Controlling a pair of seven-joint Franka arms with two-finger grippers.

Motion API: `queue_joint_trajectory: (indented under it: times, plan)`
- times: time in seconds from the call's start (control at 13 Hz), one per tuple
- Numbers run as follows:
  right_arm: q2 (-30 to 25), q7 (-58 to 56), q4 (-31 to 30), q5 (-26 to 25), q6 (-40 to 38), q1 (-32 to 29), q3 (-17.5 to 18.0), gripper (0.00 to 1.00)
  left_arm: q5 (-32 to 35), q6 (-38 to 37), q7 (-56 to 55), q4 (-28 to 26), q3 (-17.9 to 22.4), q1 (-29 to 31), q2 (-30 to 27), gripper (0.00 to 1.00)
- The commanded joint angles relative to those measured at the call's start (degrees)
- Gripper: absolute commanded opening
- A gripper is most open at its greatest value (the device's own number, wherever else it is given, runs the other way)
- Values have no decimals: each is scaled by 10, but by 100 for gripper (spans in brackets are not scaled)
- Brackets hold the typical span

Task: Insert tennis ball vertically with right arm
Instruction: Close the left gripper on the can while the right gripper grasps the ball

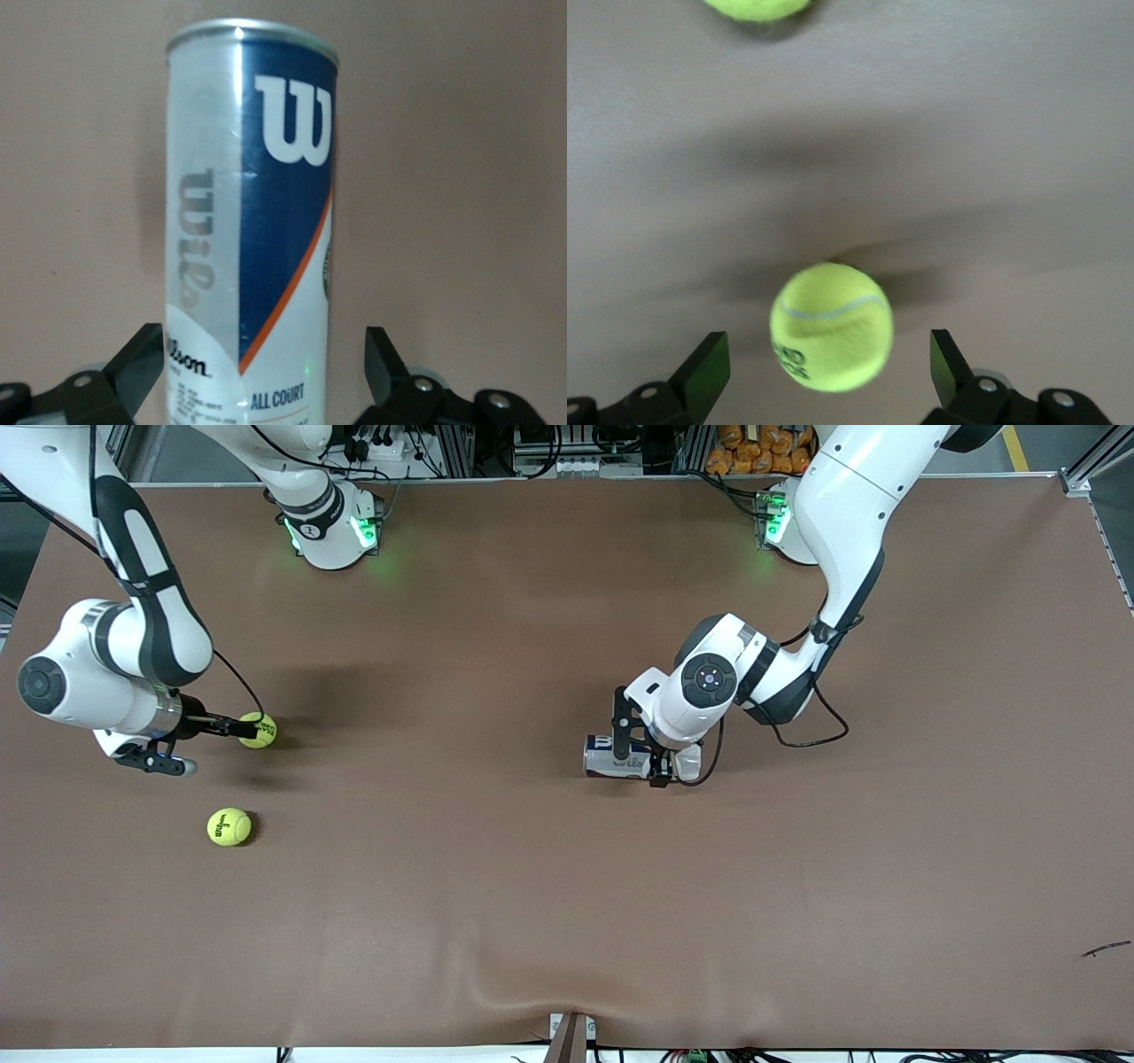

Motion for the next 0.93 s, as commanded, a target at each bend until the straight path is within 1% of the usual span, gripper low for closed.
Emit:
queue_joint_trajectory:
  times: [0.0,0.08,0.15,0.39,0.69,0.77,0.85]
  plan:
    - [0,26,-43,8,66,21,0,100,18,22,0,-14,4,-5,-6,100]
    - [8,26,-52,8,90,20,0,100,22,30,0,-16,5,-8,-2,100]
    - [18,25,-52,7,94,15,-1,100,40,40,-1,-16,5,-7,6,100]
    - [18,23,-54,7,88,15,-1,100,43,54,-1,-16,6,-7,14,100]
    - [18,25,-72,7,81,15,-1,100,49,64,-1,-16,7,-8,19,100]
    - [18,26,-71,7,74,15,0,100,56,65,-2,-15,7,-8,19,94]
    - [18,27,-71,7,72,15,0,100,58,65,-2,-14,7,-8,19,91]
